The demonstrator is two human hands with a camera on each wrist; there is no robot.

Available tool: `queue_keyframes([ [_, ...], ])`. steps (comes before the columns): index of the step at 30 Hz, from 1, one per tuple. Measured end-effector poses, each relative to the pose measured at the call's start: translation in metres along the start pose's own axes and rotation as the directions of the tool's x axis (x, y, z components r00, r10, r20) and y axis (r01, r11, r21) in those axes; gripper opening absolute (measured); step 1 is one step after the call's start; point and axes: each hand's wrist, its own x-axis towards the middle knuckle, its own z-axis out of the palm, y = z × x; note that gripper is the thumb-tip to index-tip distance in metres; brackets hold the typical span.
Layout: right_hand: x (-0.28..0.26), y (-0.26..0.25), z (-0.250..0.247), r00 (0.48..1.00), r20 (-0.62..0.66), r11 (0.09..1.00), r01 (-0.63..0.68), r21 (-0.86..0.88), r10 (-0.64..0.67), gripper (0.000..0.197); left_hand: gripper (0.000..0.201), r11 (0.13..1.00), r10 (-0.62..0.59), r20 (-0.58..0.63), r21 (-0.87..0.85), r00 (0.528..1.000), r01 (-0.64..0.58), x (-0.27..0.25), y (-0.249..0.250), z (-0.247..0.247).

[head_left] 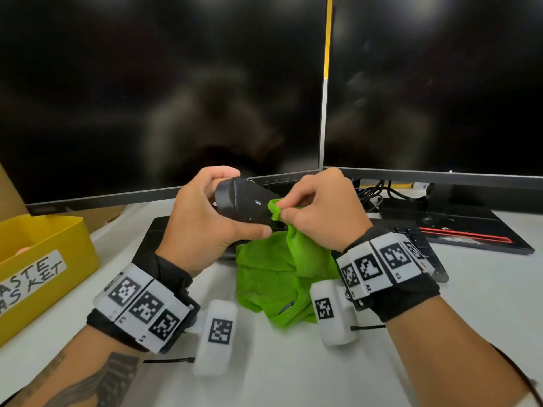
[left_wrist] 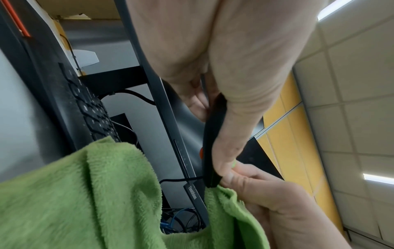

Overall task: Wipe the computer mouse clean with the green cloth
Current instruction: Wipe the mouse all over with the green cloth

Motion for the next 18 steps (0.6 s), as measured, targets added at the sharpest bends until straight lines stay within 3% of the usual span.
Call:
queue_keyframes([
  [4,0.0016,0.0019,-0.0033,0.995,-0.093,0.997,-0.049,-0.063,0.043,0.014,0.088,1.000,0.005,0.038,-0.016,0.999,-0.005,-0.0024,0.0030,0.0025],
  [7,0.0021,0.0012,-0.0040,0.988,-0.135,0.997,-0.079,0.011,0.080,0.008,0.085,0.999,0.028,0.040,-0.029,0.999,-0.027,-0.0027,0.0012,0.0015],
  [14,0.0050,0.0001,0.0002,0.982,-0.024,0.956,-0.175,0.235,0.186,0.015,0.080,0.996,0.064,0.034,-0.063,0.997,-0.061,-0.0014,-0.0024,0.0002],
  [18,0.0011,-0.0058,-0.0020,0.968,0.068,0.912,-0.251,0.324,0.242,0.022,0.078,0.988,0.028,0.113,-0.156,0.993,-0.010,-0.0026,-0.0024,0.0058],
])
